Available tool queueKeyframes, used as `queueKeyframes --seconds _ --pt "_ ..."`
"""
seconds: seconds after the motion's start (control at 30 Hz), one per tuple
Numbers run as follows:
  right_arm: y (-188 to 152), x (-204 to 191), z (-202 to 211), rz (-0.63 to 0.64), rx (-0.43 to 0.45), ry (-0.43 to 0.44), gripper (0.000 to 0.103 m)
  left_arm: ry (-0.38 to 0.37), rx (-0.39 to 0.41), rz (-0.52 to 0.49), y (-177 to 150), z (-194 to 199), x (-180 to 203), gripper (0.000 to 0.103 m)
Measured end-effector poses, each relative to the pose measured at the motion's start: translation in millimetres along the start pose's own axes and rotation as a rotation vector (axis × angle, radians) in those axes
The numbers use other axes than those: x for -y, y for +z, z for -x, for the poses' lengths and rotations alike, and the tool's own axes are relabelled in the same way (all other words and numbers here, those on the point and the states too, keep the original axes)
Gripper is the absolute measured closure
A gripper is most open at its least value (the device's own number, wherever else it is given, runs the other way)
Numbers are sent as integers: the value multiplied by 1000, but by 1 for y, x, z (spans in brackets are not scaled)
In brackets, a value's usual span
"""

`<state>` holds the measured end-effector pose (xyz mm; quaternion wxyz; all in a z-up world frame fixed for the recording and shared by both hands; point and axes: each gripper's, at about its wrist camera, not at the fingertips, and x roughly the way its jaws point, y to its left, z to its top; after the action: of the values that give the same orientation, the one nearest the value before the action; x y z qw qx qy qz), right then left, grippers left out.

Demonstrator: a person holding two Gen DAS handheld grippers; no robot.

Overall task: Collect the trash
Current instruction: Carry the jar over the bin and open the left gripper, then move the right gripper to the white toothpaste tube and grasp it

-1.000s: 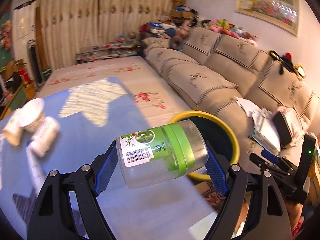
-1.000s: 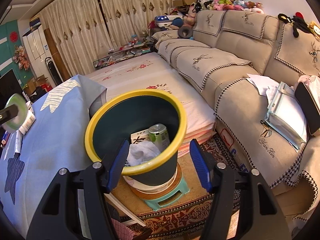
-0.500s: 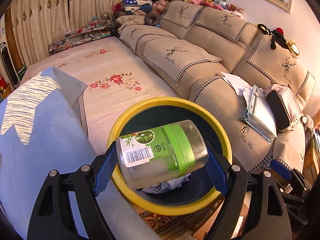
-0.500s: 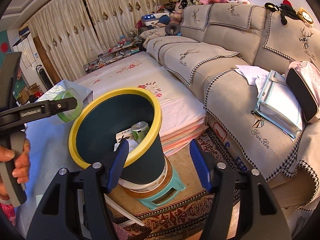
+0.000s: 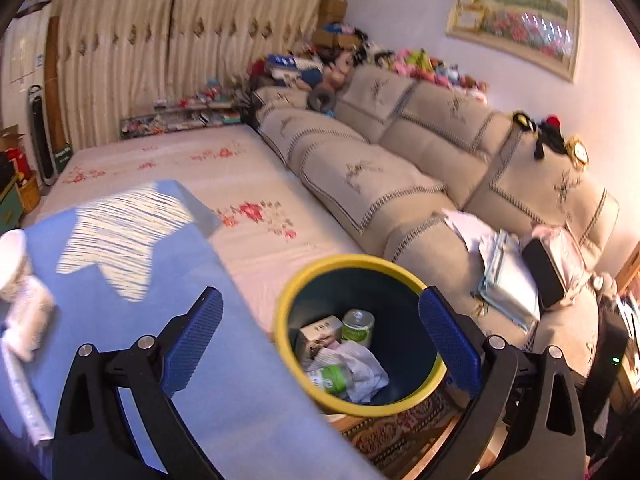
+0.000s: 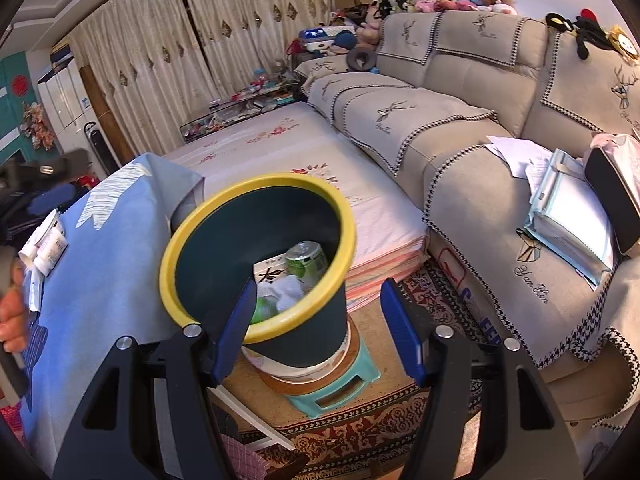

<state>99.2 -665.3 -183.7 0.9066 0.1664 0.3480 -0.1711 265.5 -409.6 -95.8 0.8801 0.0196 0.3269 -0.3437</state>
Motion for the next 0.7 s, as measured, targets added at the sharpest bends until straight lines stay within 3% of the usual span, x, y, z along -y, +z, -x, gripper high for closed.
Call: queueKeyframes --seconds 0.13,0.4,0.6,0.7 --pt "3 -28 -5 46 -12 38 42 97 84 36 -9 61 -47 5" --pt "14 -108 -15 176 -35 145 42 376 198 166 -46 165 -168 5" --pt "21 -192 -17 298 -48 281 42 563 239 271 -79 196 -248 5" --pt "16 -241 -19 349 -66 354 42 611 240 317 -95 202 -277 5"
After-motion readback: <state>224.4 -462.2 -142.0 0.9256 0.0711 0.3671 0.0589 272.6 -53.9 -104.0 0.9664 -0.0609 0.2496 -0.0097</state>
